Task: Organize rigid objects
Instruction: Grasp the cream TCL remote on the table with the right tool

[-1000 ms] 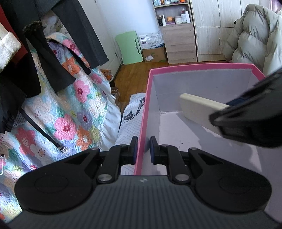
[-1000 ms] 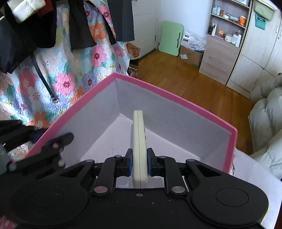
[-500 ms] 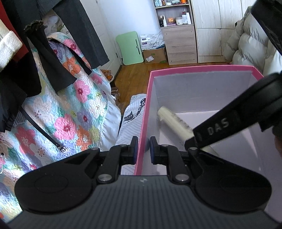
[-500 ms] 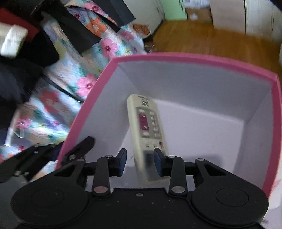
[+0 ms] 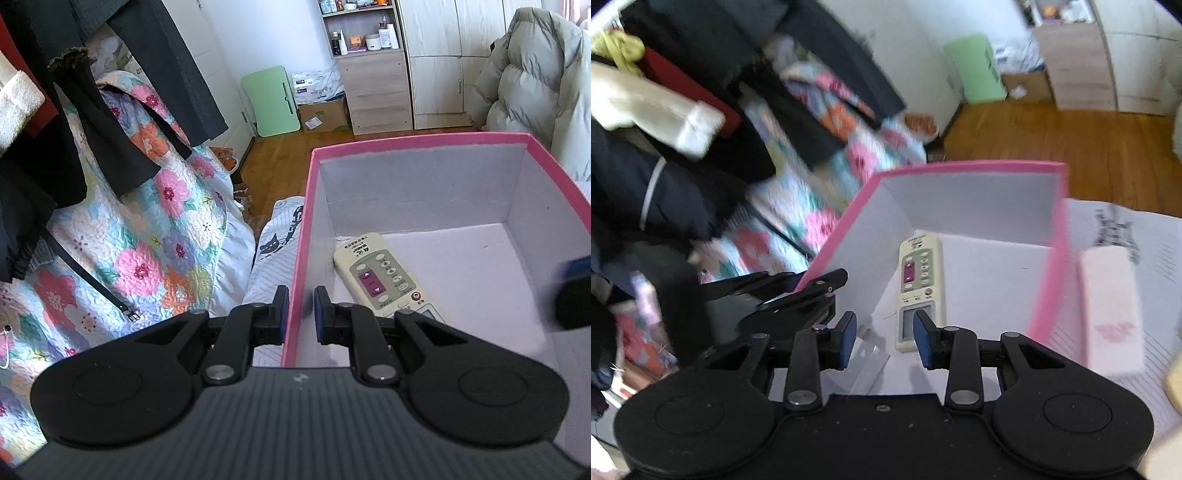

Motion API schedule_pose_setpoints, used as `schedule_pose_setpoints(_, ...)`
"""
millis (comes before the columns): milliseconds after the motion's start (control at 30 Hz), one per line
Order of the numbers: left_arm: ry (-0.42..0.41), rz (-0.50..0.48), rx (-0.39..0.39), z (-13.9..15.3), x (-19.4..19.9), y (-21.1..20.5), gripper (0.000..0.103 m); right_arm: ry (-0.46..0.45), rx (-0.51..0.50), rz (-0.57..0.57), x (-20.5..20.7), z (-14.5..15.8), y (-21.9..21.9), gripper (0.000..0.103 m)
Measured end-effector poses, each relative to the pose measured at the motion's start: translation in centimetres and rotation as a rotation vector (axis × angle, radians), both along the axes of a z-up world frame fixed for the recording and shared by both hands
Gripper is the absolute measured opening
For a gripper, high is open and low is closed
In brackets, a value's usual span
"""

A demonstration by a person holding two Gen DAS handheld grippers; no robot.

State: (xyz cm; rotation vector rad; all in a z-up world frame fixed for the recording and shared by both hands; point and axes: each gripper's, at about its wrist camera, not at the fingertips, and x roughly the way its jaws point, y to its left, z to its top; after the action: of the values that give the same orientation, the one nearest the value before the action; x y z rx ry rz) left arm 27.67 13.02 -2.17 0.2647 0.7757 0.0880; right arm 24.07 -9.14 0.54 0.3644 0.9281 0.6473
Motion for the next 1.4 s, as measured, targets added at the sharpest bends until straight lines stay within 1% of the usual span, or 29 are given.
schedule_pose_setpoints(67, 0.0, 0.001, 0.001, -0.1, -0.2, -0.3, 0.013, -0.018, 0.024, -0.035, -1.6, 0.6, -1.9, 0.04)
schedule_pose_setpoints(133, -0.001, -0.001, 0.0, -0.1, -0.2, -0.3, 0.013, -0.036, 0.026, -0.079, -3.1, 1.0, -4.4, 0.04)
schedule_pose_setpoints(267, 0.001, -0.001, 0.011, -0.2, -0.2, -0.4, 0.013, -0.049, -0.011, -0.189, -5.3, 0.5, -8.4, 0.041)
schedule_pose_setpoints(433, 0.002, 0.0, 0.03, -0.3, -0.3, -0.8, 0.014, -0.026, -0.087, -0.328, -6.9, -1.7, -13.3, 0.041)
schedule_pose_setpoints(500, 0.003, 0.0, 0.034, -0.3, -0.3, -0.9, 0.014, -0.017, -0.137, -0.384, -7.5, -2.6, -15.1, 0.041)
schedule_pose_setpoints(600, -0.001, -0.003, 0.023, -0.2, -0.4, -0.8, 0.014, 0.012, -0.19, -0.457, -8.2, -4.2, -17.2, 0.046)
schedule_pose_setpoints(667, 0.0, -0.002, 0.024, -0.2, -0.4, -0.8, 0.014, 0.036, -0.197, -0.496, -8.6, -5.3, -18.4, 0.047)
schedule_pose_setpoints(733, 0.0, -0.003, 0.026, -0.2, -0.4, -0.8, 0.014, 0.07, -0.178, -0.529, -8.5, -6.4, -19.4, 0.049)
schedule_pose_setpoints(800, 0.0, -0.002, 0.028, -0.2, -0.4, -0.8, 0.014, 0.095, -0.166, -0.554, -8.0, -7.4, -20.1, 0.053)
schedule_pose_setpoints(867, 0.001, -0.001, 0.027, -0.2, -0.4, -0.8, 0.014, 0.102, -0.189, -0.573, -7.7, -7.9, -20.3, 0.059)
schedule_pose_setpoints(933, 0.0, -0.002, 0.028, -0.2, -0.4, -0.8, 0.014, 0.111, -0.215, -0.586, -6.9, -8.5, -20.3, 0.059)
schedule_pose_setpoints(967, 0.0, -0.002, 0.03, -0.2, -0.4, -0.8, 0.014, 0.108, -0.214, -0.61, -6.8, -8.6, -20.5, 0.059)
schedule_pose_setpoints(1033, 0.001, -0.002, 0.032, -0.2, -0.4, -0.7, 0.014, 0.076, -0.236, -0.642, -6.6, -8.3, -20.6, 0.06)
schedule_pose_setpoints(1167, 0.001, -0.002, 0.032, -0.2, -0.4, -0.7, 0.014, 0.041, -0.248, -0.602, -4.2, -7.4, -20.1, 0.06)
schedule_pose_setpoints(1233, 0.001, -0.002, 0.031, -0.2, -0.4, -0.7, 0.014, 0.018, -0.25, -0.56, -2.8, -7.2, -19.1, 0.06)
schedule_pose_setpoints(1300, 0.0, -0.005, 0.034, -0.3, -0.4, -0.7, 0.014, 0.019, -0.263, -0.528, -1.3, -7.5, -18.0, 0.06)
schedule_pose_setpoints(1333, 0.001, -0.005, 0.036, -0.3, -0.4, -0.7, 0.014, 0.024, -0.285, -0.524, -0.5, -7.8, -17.5, 0.06)
schedule_pose_setpoints(1400, 0.0, -0.005, 0.033, -0.3, -0.4, -0.7, 0.014, 0.05, -0.367, -0.569, 0.7, -8.6, -16.7, 0.06)
